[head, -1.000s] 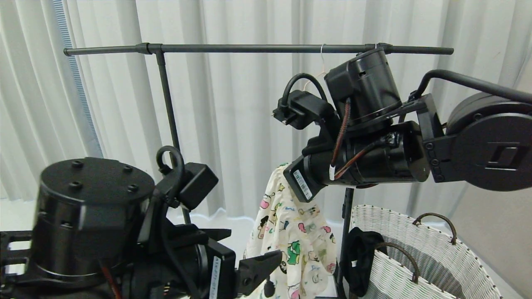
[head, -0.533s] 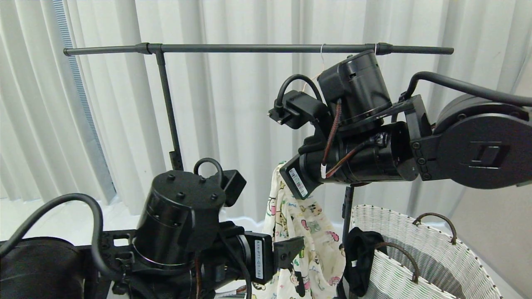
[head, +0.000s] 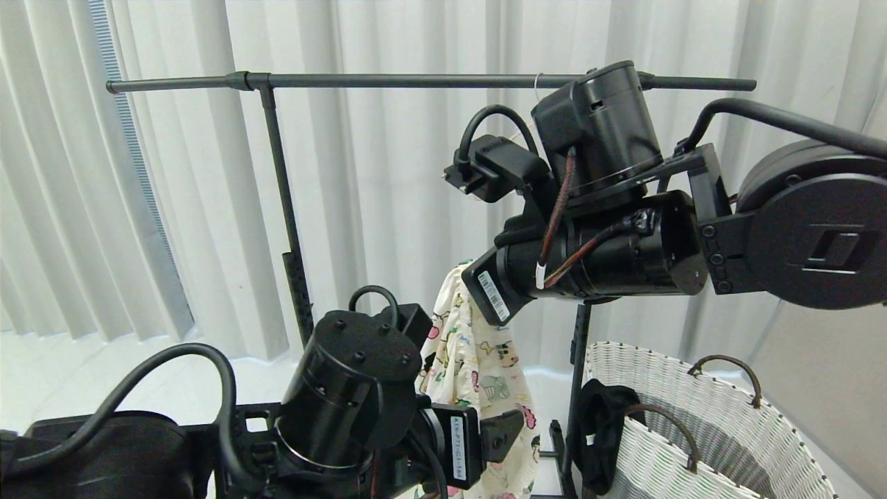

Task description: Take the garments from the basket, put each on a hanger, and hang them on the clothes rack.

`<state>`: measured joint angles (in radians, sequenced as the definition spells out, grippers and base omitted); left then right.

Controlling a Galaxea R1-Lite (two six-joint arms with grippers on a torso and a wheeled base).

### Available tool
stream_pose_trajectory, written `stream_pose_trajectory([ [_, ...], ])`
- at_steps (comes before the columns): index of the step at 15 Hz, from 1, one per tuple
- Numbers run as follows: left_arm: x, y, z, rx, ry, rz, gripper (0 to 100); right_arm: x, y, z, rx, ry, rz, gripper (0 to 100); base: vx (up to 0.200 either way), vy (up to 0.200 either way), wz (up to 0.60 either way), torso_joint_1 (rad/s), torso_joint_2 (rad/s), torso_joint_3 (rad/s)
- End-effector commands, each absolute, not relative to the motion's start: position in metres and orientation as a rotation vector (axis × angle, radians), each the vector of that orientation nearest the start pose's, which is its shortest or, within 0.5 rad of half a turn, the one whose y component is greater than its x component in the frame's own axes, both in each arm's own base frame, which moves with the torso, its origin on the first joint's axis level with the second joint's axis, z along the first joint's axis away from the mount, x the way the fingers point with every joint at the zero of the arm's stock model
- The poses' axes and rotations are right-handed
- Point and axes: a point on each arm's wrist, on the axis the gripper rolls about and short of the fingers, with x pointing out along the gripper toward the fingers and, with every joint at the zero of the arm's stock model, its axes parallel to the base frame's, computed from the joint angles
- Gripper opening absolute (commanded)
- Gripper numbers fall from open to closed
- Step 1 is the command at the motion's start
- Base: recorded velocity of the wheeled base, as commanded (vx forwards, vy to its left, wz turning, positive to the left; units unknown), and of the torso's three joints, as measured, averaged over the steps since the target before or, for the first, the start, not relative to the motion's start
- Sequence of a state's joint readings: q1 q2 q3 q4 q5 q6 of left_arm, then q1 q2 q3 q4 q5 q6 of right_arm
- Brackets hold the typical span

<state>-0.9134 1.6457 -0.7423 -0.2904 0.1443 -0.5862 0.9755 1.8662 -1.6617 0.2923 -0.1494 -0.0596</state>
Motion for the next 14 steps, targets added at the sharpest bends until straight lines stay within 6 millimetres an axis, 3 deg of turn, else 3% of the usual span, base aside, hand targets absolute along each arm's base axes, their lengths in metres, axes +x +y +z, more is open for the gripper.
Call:
stream_pose_trajectory([
  [1, 0.179, -0.216, 0.133, -0.199, 0.771, -0.502, 100, 0.202, 0.295, 0.284, -0.322, 0.396, 0.825, 0, 0.000, 0.000, 0.00, 0.000, 0.00, 0.000],
  [6, 0.172, -0.206, 0.103, -0.126, 0.861, -0.443, 100, 0.195, 0.277, 0.298, -0.316, 0.392, 0.815, 0, 0.000, 0.000, 0.00, 0.000, 0.00, 0.000],
  [14, 0.156, -0.190, 0.087, -0.065, 0.912, -0.410, 100, 0.210, 0.236, 0.302, -0.293, 0.414, 0.703, 0, 0.000, 0.000, 0.00, 0.000, 0.00, 0.000],
])
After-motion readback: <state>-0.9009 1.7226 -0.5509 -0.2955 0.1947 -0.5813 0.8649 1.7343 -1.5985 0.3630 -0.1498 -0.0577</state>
